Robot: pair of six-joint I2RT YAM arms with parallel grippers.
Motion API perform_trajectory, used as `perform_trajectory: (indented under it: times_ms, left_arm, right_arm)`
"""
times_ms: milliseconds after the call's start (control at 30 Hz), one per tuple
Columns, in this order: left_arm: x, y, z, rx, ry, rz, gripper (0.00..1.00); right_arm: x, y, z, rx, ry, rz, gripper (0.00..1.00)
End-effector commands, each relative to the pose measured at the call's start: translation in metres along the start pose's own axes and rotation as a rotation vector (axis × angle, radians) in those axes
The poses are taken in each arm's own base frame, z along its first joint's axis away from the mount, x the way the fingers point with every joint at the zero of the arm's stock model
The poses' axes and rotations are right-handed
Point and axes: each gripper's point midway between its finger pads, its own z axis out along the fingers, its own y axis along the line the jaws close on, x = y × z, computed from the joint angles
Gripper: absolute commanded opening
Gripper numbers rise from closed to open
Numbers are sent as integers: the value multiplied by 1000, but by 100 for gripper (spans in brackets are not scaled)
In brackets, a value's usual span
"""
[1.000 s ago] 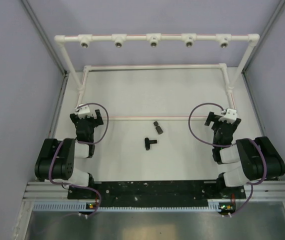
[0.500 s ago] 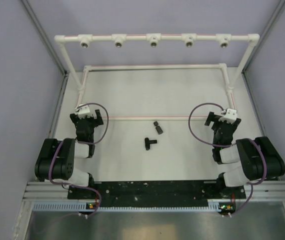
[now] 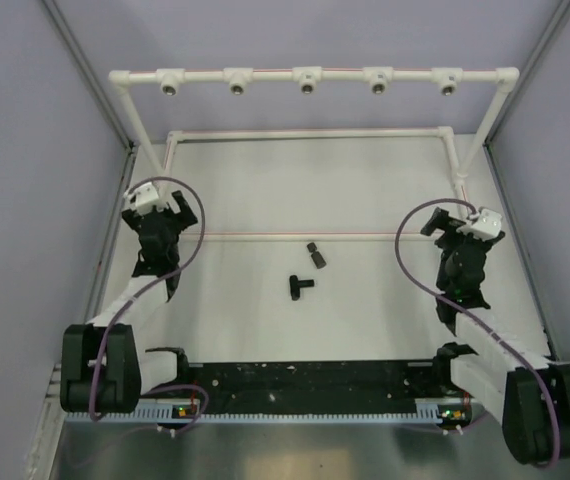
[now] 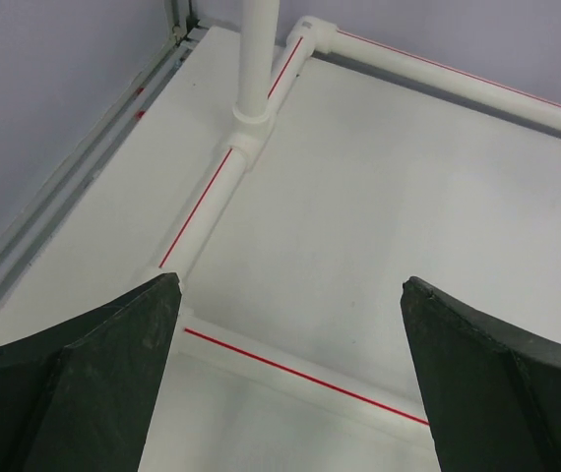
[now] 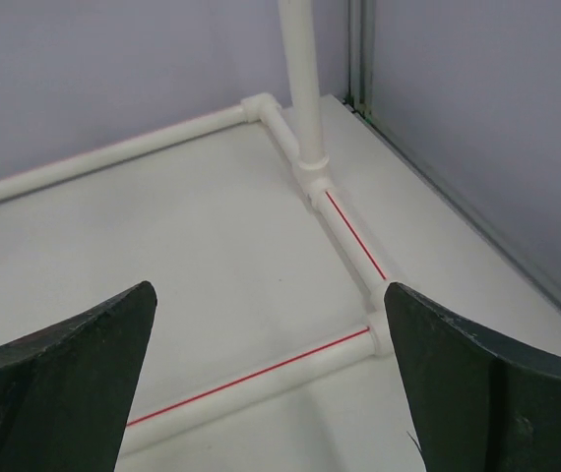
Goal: Install the water faucets
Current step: Pick up the water faucet from the center of the board.
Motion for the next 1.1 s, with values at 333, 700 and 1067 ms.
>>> perform_trajectory:
  times_ms: [333, 700, 1067]
  left_arm:
    - [-3, -20, -8, -19, 337, -256, 99]
    - [9, -120, -79, 298, 447, -189, 96]
    - [62, -157, -147, 469, 576, -328, 91]
  right_arm:
    - [-15, 78, -12, -301, 268, 235, 97]
    - [22, 177, -77, -614, 544, 69, 89]
    - [67, 223, -153, -836, 786, 153, 70]
